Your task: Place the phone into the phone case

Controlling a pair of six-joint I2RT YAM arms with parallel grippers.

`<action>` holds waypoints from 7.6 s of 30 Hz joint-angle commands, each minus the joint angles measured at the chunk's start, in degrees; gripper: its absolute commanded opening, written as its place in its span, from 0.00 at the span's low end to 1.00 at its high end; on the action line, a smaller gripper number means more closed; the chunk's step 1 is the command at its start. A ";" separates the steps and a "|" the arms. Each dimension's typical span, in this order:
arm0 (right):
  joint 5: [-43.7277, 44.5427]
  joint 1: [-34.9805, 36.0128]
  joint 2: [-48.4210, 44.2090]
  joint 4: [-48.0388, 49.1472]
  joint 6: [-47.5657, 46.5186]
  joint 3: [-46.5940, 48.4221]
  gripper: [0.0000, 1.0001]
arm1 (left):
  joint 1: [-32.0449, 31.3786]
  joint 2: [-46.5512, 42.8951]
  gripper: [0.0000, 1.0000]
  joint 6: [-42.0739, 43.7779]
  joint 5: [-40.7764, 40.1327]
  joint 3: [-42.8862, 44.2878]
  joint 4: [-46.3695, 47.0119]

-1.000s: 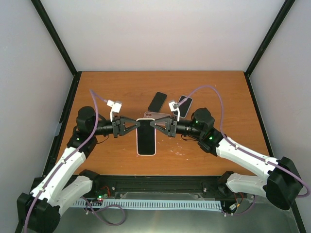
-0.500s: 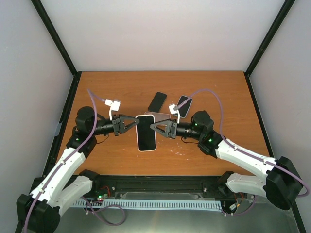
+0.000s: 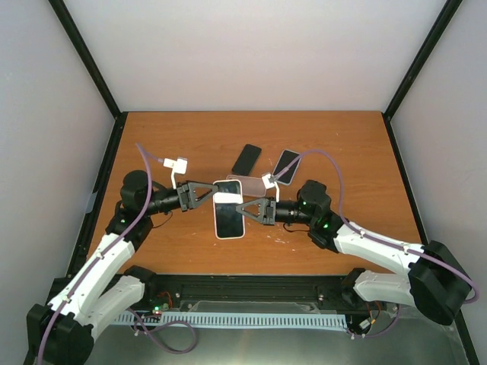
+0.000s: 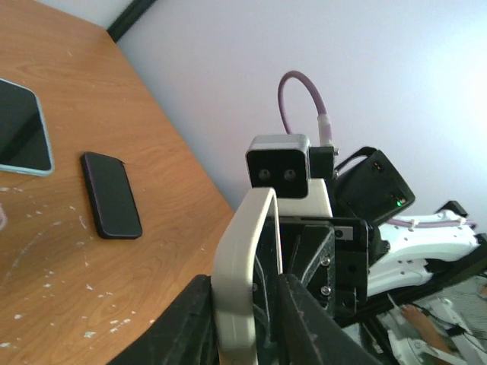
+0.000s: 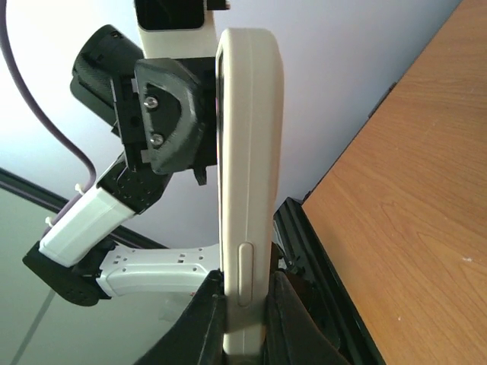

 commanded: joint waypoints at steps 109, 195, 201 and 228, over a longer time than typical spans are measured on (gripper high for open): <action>18.88 2.50 49.25 -45.38 -22.66 41.83 0.41 | 0.02 -7.98 0.99 10.94 -40.00 0.36 -27.64; 62.98 -6.39 65.92 -64.46 -12.81 68.64 1.00 | 0.02 -7.30 0.99 3.94 -44.10 -3.64 -27.64; 66.37 -6.30 74.15 -73.54 -10.25 80.87 0.99 | 0.03 -7.09 0.99 3.79 -43.47 -4.12 -26.82; 43.44 -6.39 51.41 -47.38 -28.05 46.89 0.56 | 4.29 1.75 0.99 -0.80 -30.64 -11.80 -16.88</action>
